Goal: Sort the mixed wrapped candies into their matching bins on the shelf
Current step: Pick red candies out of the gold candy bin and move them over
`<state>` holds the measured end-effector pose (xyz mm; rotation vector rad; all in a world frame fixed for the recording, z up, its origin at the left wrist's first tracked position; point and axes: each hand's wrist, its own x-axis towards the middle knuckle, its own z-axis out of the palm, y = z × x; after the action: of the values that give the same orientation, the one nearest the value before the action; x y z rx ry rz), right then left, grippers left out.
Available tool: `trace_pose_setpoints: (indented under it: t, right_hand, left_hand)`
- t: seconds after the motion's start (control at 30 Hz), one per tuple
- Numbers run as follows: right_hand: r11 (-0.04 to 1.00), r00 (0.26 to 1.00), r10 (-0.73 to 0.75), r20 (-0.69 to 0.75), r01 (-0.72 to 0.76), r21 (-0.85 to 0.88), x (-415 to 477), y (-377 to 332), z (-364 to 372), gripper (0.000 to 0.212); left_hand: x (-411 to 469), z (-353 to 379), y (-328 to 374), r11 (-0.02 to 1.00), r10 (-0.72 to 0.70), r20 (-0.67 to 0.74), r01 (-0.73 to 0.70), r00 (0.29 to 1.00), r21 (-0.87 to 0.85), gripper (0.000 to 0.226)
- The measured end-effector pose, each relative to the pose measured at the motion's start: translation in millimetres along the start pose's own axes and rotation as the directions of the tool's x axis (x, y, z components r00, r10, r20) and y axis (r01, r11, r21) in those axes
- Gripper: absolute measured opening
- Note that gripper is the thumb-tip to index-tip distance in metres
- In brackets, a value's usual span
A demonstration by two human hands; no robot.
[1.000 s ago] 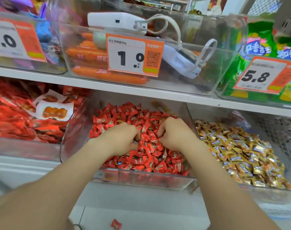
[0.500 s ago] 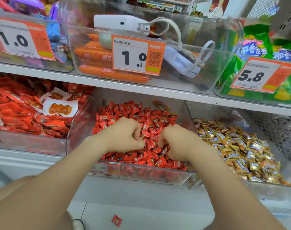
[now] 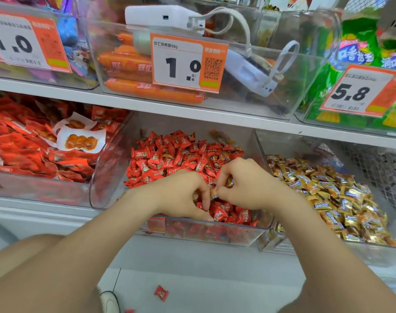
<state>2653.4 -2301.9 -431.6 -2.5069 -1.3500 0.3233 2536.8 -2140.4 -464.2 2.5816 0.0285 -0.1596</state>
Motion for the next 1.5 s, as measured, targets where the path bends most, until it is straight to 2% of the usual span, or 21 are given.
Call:
trace_pose_setpoints:
  t: [0.13,0.23,0.33,0.4,0.47,0.53,0.63,0.7,0.77,0.87,0.93,0.97,1.07,1.23,1.27,1.4,1.5]
  right_hand:
    - [0.999,0.992,0.025,-0.123,-0.019,0.051,-3,-1,-3,0.011]
    - [0.999,0.991,0.001,-0.133,0.004,0.034,-2,1,3,0.012]
    - [0.999,0.996,-0.004,-0.085,0.008,0.045,0,1,7,0.01]
    - [0.996,0.997,0.001,-0.08,0.006,0.084,-1,1,7,0.009]
    - [0.99,0.998,-0.004,-0.068,0.014,0.143,-1,1,10,0.008]
    - [0.983,0.998,-0.035,-0.046,0.043,0.178,0,2,12,0.01]
    - [0.973,0.998,-0.067,-0.006,0.067,0.221,1,-1,14,0.032]
    - [0.969,0.999,-0.043,0.031,0.034,0.246,0,-8,13,0.035]
    - [0.97,1.0,-0.01,0.002,0.009,0.243,1,-13,15,0.038]
    - [0.974,0.998,0.026,-0.055,-0.013,0.224,3,-13,20,0.046]
    - [0.973,1.0,-0.01,-0.012,0.013,0.232,4,-10,22,0.05]
    - [0.969,0.999,-0.041,0.029,0.033,0.245,5,-9,22,0.044]
    - [0.972,0.983,-0.137,0.124,0.109,0.208,7,-4,24,0.028]
    - [0.982,0.956,-0.17,0.241,0.146,0.116,5,1,23,0.01]
    - [0.982,0.95,-0.177,0.256,0.155,0.106,6,0,25,0.01]
    - [0.98,0.946,-0.201,0.255,0.195,0.047,11,-7,33,0.036]
    - [0.975,0.95,-0.209,0.231,0.222,-0.028,14,-13,40,0.032]
  left_hand:
    - [5,1,-7,0.985,-0.009,-0.044,0.016,0.999,0.174,0.03]
    - [3,-7,-15,0.963,-0.056,-0.119,0.086,0.991,0.256,0.038]
    - [-5,-18,-25,0.957,-0.11,-0.222,0.164,0.969,0.241,0.048]
    - [-13,-25,-28,0.967,-0.125,-0.269,0.178,0.955,0.183,0.042]
    - [-24,-31,-32,0.976,-0.149,-0.246,0.183,0.958,0.122,0.03]
    - [-34,-35,-38,0.976,-0.197,-0.137,0.207,0.971,0.068,0.023]
    - [-44,-35,-48,0.966,-0.247,0.002,0.246,0.969,0.077,0.027]
    - [-41,-33,-51,0.966,-0.235,-0.026,0.237,0.972,0.104,0.037]
    - [-34,-29,-52,0.966,-0.2,-0.078,0.21,0.977,0.15,0.041]
    - [-24,-22,-51,0.95,-0.174,-0.103,0.194,0.979,0.244,0.03]
    - [-20,-19,-49,0.923,-0.187,-0.095,0.208,0.978,0.324,0.028]
    - [-19,-18,-49,0.908,-0.199,-0.091,0.218,0.976,0.357,0.031]
    - [-16,-16,-48,0.887,-0.215,-0.101,0.237,0.971,0.396,0.027]
    - [-18,-13,-49,0.897,-0.226,-0.068,0.235,0.972,0.374,0.011]
    - [-19,-13,-49,0.908,-0.235,-0.06,0.241,0.97,0.341,0.015]
    - [-26,-21,-45,0.948,-0.218,-0.124,0.24,0.968,0.207,0.038]
    - [-30,-27,-42,0.938,-0.24,-0.227,0.286,0.944,0.198,0.043]
